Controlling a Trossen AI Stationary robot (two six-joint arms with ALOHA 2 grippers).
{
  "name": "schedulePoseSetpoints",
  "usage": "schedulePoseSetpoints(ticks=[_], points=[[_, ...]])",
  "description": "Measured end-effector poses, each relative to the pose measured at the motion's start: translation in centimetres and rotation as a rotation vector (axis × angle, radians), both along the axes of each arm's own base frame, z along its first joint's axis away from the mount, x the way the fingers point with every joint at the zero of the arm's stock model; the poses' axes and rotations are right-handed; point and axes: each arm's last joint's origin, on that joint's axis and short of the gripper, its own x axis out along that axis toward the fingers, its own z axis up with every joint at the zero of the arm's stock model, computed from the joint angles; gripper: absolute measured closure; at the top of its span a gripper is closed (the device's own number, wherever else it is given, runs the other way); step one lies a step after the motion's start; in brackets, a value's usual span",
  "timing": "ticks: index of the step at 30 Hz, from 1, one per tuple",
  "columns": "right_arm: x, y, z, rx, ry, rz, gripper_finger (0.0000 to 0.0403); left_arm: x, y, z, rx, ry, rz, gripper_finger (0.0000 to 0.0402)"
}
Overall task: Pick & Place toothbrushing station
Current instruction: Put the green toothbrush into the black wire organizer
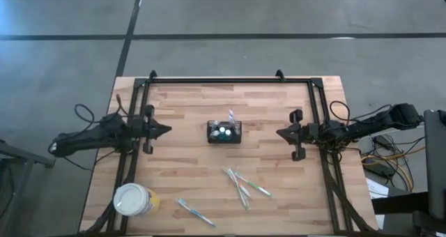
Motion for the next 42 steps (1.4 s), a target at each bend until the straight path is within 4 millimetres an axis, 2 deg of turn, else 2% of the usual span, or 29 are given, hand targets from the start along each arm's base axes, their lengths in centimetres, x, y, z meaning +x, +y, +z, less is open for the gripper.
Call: schedulePoseSetpoints(ticks=[12, 18, 28, 42], points=[[0.1, 0.0, -0.2, -0.002, 0.019, -0.002, 0.0394, 0.3, 0.1, -1.9, -0.005, 0.083, 0.024, 0.0397], [0.1, 0.0, -0.2, -0.008, 0.019, -0.008, 0.0394, 0.6, 0.1, -3.1, -0.005, 0.037, 0.021, 0.0396], [0.1, 0.0, -0.2, -0.008, 0.022, -0.011, 0.0394, 0.6, 0.1, -3.2, -0.036, 0.021, 0.005, 0.0399], [0.1, 0.0, -0.2, -0.015, 0.022, -0.013, 0.0394, 0.6, 0.1, -3.3, -0.05, 0.028, 0.01, 0.0379]])
